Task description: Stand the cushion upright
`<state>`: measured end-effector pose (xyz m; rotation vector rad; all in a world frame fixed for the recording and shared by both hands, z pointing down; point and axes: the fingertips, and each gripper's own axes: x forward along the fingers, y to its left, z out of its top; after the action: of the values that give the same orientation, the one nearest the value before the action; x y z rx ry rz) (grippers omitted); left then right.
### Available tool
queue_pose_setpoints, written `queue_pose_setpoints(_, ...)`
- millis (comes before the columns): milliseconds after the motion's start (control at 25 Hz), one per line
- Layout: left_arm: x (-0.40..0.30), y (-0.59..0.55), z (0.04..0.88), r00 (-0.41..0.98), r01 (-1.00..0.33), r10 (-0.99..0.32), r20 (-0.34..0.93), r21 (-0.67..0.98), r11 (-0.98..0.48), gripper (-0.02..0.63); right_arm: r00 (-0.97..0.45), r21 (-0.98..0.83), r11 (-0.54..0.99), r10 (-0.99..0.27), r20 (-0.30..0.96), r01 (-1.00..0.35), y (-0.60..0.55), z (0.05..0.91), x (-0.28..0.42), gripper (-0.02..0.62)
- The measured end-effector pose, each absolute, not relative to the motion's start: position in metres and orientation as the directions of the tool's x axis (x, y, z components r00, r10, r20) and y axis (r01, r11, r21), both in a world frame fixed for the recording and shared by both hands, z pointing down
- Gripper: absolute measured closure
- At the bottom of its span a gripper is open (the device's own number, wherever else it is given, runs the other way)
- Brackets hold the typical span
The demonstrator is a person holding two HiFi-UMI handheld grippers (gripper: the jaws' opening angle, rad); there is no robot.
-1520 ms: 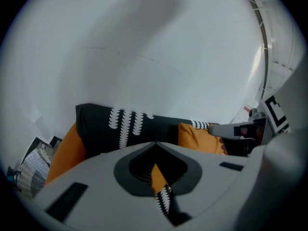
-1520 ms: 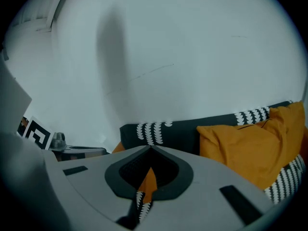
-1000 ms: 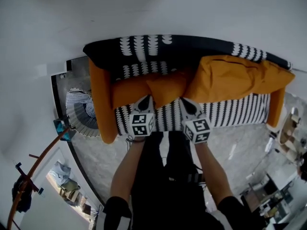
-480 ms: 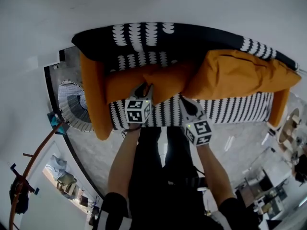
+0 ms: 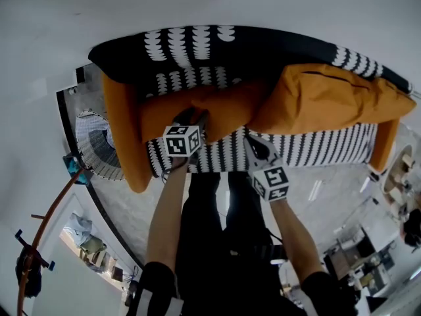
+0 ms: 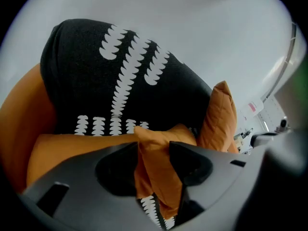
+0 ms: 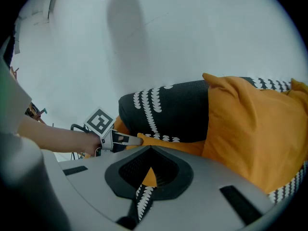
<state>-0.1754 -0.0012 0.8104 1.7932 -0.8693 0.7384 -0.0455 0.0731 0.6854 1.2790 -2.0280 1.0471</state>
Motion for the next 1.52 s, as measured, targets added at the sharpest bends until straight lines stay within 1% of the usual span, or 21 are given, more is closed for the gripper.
queue_pose_setpoints(280,-0.160,-0.005,0.817,0.592,-0.784,-0.179,0.786,0.510,-0.354,0.423,-0.412,-0.336,0.239,-0.517,0.750,-0.911,0.076,0.691,-0.041,0.600)
queue_pose_setpoints(360,-0.157,-0.005,0.816,0.599,-0.770,-0.173,0.782,0.501,-0.396,0.466,-0.409,-0.337,0.232,-0.509,0.757,-0.912,0.078,0.693,-0.041,0.600)
queue_pose_setpoints(440,-0.156,-0.005,0.817,0.592,-0.761,-0.176,0.787,0.473,-0.443,0.530,-0.412,-0.338,0.236,-0.501,0.761,-0.911,0.077,0.693,-0.043,0.600)
queue_pose_setpoints(480,-0.155,-0.004,0.816,0.588,-0.756,-0.179,0.789,0.456,-0.470,0.548,-0.412,-0.336,0.238,-0.501,0.761,-0.911,0.077,0.694,-0.044,0.600)
queue_pose_setpoints(560,-0.152,-0.001,0.812,0.584,-0.738,-0.183,0.791,0.423,-0.526,0.563,-0.409,-0.337,0.232,-0.497,0.765,-0.912,0.079,0.694,-0.043,0.600)
queue_pose_setpoints(800,-0.141,0.006,0.787,0.597,-0.663,-0.202,0.776,0.335,-0.669,0.572,-0.410,-0.339,0.231,-0.502,0.762,-0.912,0.078,0.692,-0.043,0.600)
queue_pose_setpoints(960,-0.132,-0.002,0.759,0.614,-0.622,-0.246,0.750,0.268,-0.735,0.574,-0.401,-0.337,0.218,-0.516,0.757,-0.916,0.076,0.691,-0.039,0.600)
queue_pose_setpoints(1200,-0.127,-0.030,0.731,0.632,-0.591,-0.305,0.713,0.188,-0.784,0.574,-0.384,-0.328,0.200,-0.534,0.753,-0.923,0.077,0.690,-0.035,0.600)
queue_pose_setpoints(1520,-0.145,-0.068,0.703,0.647,-0.567,-0.391,0.655,0.071,-0.820,0.575,-0.381,-0.329,0.194,-0.531,0.757,-0.924,0.081,0.692,-0.033,0.600)
